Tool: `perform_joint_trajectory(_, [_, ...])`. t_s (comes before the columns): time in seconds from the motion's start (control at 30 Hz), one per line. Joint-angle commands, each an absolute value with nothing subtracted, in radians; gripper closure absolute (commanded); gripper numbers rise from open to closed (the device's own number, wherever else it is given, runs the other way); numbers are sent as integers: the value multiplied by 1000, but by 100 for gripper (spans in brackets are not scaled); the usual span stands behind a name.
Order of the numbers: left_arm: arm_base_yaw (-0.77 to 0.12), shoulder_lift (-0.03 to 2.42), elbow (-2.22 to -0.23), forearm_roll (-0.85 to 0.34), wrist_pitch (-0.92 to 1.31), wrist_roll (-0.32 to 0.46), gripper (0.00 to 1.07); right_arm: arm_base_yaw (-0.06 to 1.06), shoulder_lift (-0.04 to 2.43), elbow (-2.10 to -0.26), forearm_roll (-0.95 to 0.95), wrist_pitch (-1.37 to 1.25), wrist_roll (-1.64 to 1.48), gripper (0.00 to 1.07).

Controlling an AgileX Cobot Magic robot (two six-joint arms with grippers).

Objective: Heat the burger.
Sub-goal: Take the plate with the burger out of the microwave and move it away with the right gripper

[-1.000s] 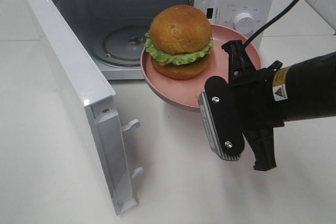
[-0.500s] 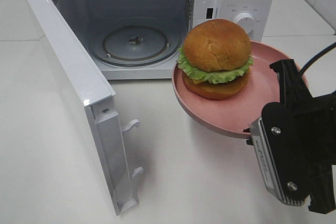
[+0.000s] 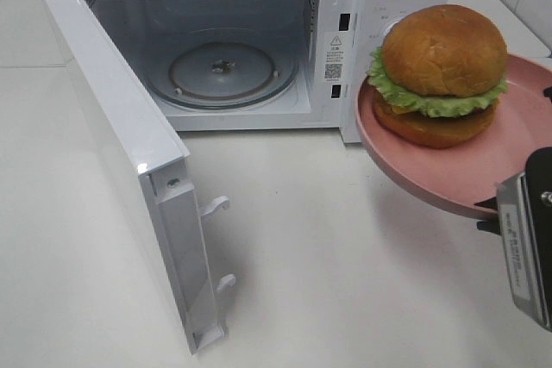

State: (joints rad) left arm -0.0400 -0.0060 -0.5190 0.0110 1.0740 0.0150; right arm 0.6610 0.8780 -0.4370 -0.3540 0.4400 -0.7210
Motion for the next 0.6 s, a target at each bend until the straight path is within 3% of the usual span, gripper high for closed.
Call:
perform_joint_trajectory(0.03, [-36,-8,-519,12,1071,14,9,657,816,-444,-427,501,-631,107])
perform_joint_trajectory(0.6, [-36,-8,-519,12,1071,14,9,657,782,-444,-620,778,30,107])
